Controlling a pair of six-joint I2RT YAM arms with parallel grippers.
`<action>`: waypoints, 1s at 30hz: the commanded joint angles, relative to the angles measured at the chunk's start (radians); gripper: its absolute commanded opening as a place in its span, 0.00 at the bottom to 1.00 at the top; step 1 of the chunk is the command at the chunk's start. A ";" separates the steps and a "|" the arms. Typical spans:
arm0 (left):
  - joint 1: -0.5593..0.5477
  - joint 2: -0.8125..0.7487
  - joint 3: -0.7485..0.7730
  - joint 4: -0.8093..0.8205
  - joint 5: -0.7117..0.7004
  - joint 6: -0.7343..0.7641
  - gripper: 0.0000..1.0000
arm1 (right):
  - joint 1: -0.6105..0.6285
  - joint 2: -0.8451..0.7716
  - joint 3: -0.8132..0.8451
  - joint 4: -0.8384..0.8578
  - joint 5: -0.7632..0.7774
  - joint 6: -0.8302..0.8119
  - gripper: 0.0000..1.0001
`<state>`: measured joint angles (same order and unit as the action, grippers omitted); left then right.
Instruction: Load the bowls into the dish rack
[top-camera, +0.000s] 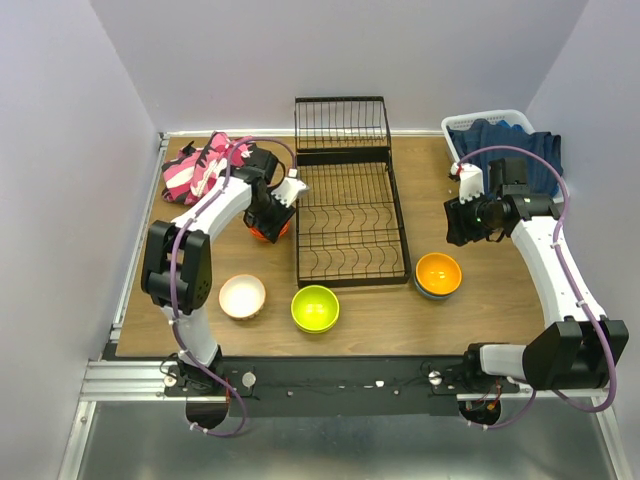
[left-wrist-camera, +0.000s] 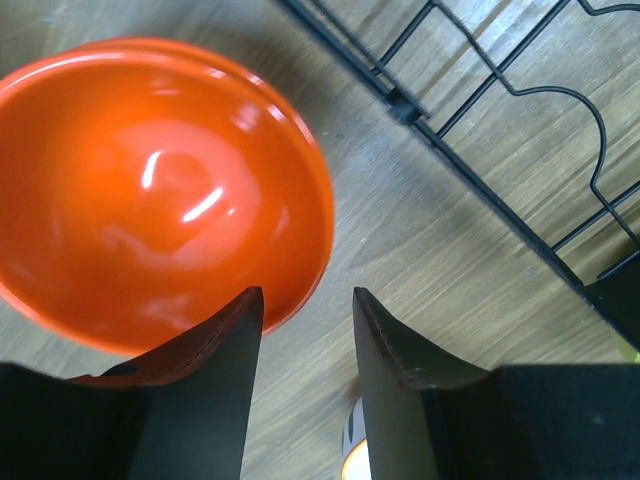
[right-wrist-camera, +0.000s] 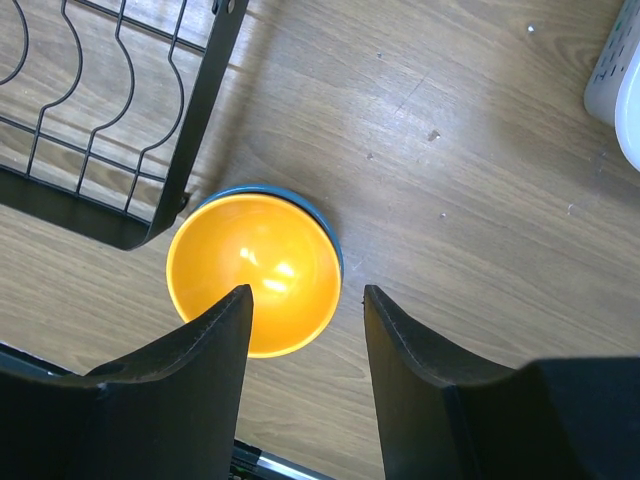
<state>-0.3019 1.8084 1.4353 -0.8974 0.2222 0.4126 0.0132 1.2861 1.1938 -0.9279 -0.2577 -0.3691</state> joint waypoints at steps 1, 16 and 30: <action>-0.023 0.041 0.036 0.006 0.006 0.020 0.49 | 0.001 0.002 -0.008 0.018 -0.005 0.012 0.57; -0.031 0.039 0.106 -0.083 0.089 0.005 0.17 | 0.001 -0.010 -0.036 0.038 0.012 0.019 0.57; -0.051 0.014 0.043 -0.052 0.106 -0.060 0.21 | 0.001 -0.002 -0.033 0.043 0.006 0.021 0.57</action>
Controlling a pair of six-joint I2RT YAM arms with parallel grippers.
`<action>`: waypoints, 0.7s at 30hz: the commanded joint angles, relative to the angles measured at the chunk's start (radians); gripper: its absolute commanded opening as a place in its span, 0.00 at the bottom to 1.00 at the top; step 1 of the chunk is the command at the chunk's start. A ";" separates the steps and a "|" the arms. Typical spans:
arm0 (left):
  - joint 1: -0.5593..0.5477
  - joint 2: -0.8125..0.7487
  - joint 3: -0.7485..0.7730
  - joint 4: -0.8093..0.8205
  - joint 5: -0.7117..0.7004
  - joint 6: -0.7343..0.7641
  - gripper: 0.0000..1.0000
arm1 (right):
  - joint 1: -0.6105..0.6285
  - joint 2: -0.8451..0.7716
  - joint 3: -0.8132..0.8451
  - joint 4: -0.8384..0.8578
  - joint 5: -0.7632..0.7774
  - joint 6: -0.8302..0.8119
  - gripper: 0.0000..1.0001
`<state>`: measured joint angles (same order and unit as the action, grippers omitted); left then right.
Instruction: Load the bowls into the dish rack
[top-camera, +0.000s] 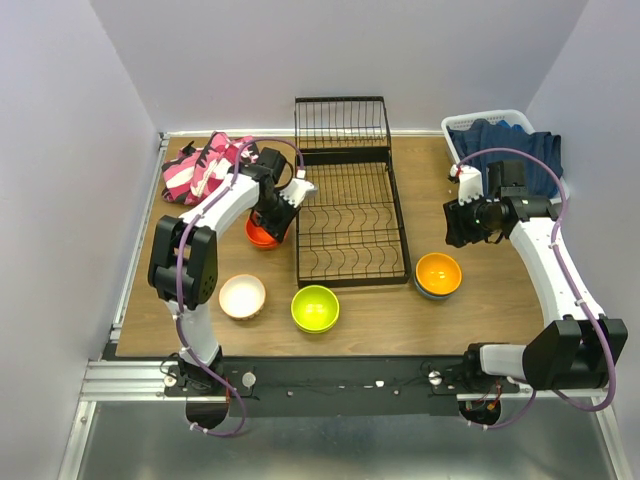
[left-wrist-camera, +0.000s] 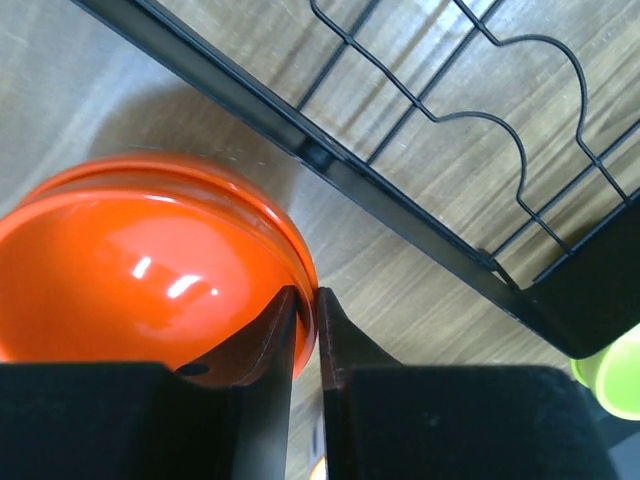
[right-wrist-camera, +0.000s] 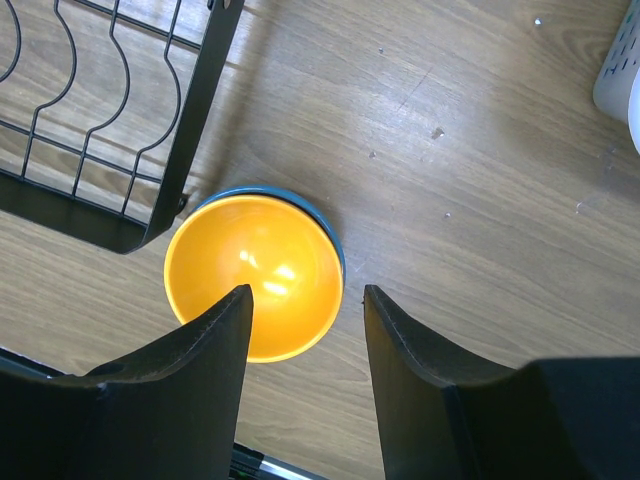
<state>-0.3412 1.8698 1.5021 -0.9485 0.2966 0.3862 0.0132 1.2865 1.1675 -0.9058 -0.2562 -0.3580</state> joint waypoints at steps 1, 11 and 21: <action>-0.012 -0.049 -0.026 0.001 0.032 -0.035 0.20 | 0.001 -0.003 -0.008 0.022 0.005 0.011 0.57; -0.031 -0.066 -0.022 -0.009 0.042 -0.061 0.20 | 0.002 -0.019 -0.029 0.024 0.000 0.011 0.57; -0.041 -0.086 -0.063 0.028 -0.011 -0.081 0.02 | 0.002 -0.026 -0.038 0.030 -0.002 0.016 0.57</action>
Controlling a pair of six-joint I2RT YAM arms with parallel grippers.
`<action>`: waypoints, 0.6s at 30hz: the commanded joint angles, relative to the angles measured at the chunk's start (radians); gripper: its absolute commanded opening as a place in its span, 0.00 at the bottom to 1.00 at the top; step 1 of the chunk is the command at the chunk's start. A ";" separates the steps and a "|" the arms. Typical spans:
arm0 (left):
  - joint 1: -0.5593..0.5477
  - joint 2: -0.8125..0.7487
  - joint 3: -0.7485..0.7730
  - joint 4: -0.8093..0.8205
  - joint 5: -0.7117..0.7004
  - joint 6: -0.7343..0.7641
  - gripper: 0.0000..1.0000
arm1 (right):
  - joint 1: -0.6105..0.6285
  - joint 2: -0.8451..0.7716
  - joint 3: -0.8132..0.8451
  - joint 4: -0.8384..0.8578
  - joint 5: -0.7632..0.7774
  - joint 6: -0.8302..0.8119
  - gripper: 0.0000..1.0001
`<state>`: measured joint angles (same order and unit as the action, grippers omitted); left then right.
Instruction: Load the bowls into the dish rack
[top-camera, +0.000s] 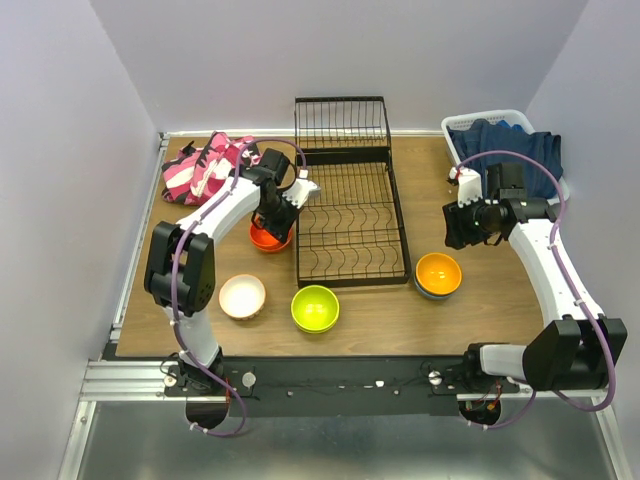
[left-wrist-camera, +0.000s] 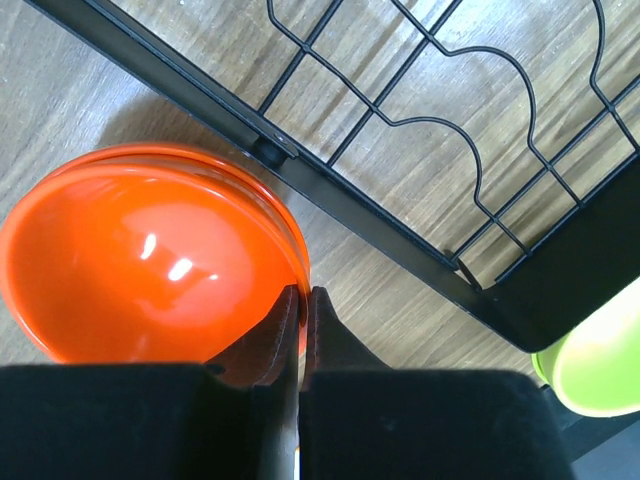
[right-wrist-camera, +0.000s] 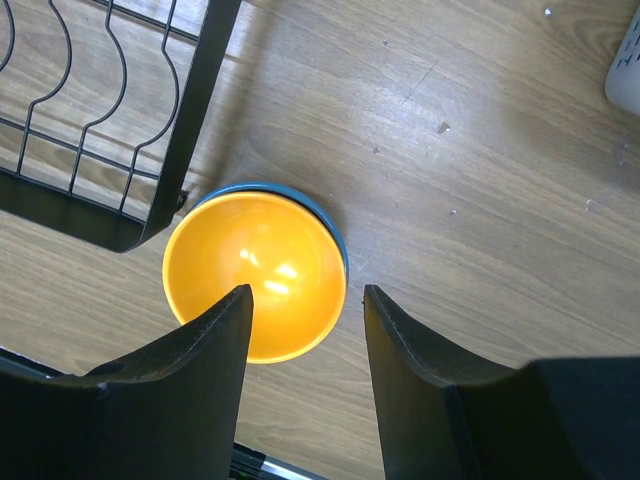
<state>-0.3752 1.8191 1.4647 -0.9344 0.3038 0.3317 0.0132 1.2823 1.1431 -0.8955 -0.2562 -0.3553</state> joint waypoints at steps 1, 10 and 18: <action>-0.008 -0.038 -0.024 0.016 -0.038 -0.028 0.00 | 0.001 -0.021 -0.014 0.020 0.000 0.015 0.57; -0.010 -0.139 0.195 -0.211 -0.074 -0.051 0.00 | 0.001 -0.021 -0.003 0.027 0.017 0.018 0.57; -0.132 -0.152 0.349 -0.183 0.122 -0.146 0.00 | 0.001 -0.012 0.017 0.038 0.074 0.055 0.56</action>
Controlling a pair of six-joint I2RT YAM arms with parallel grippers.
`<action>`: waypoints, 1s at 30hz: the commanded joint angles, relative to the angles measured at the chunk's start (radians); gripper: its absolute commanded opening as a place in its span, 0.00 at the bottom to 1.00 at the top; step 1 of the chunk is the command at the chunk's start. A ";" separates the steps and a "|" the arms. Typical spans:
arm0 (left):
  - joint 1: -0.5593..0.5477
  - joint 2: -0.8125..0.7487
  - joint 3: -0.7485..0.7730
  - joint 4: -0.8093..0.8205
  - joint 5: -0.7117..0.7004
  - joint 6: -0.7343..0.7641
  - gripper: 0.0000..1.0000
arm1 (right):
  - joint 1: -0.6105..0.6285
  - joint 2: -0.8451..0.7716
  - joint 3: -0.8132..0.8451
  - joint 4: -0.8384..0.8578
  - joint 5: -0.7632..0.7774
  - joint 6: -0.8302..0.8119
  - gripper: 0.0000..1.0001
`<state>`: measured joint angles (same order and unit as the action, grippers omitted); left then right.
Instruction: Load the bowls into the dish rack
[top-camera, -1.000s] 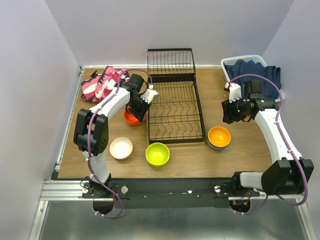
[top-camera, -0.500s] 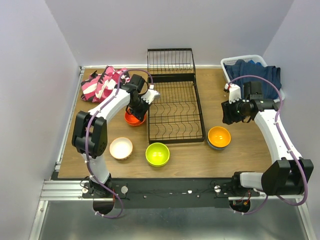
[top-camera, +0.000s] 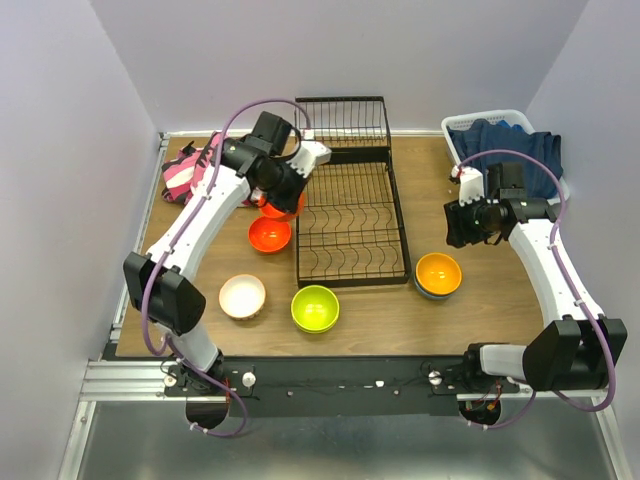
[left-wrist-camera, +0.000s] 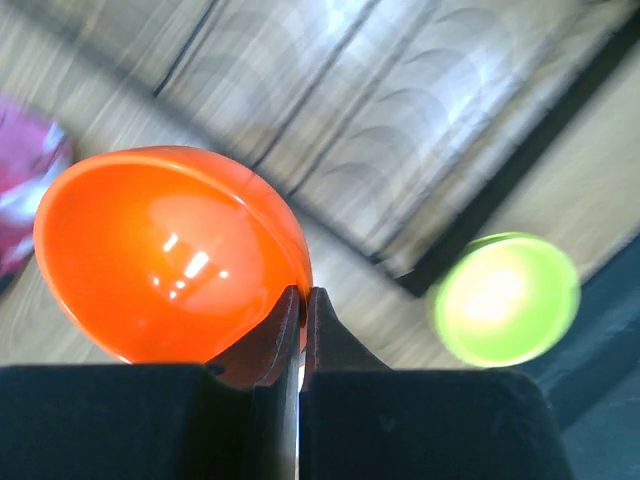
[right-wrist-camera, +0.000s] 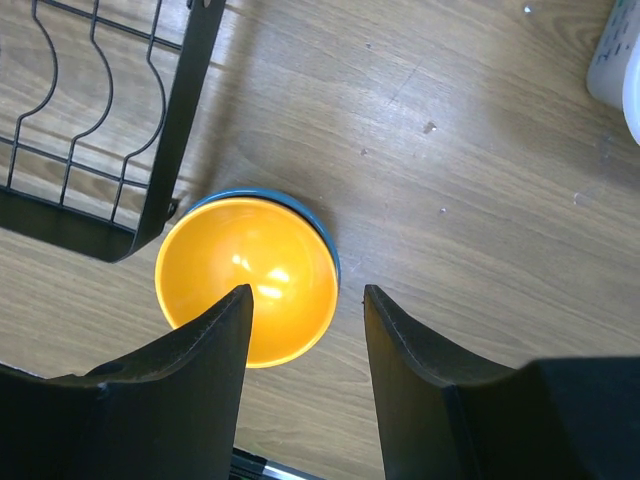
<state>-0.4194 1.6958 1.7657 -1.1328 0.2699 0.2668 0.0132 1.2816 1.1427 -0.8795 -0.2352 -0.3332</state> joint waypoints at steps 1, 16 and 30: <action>-0.100 -0.033 0.041 0.059 0.223 -0.110 0.00 | 0.001 -0.011 0.029 0.020 0.072 0.036 0.56; -0.113 -0.016 -0.526 1.853 0.497 -1.132 0.00 | -0.010 -0.044 0.023 0.033 0.212 0.123 0.58; -0.137 0.338 -0.442 2.166 0.436 -1.414 0.00 | -0.009 -0.059 -0.044 0.022 0.229 0.134 0.58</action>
<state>-0.5484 1.9766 1.2861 0.8303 0.7250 -1.0153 0.0109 1.2293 1.1118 -0.8597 -0.0330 -0.2092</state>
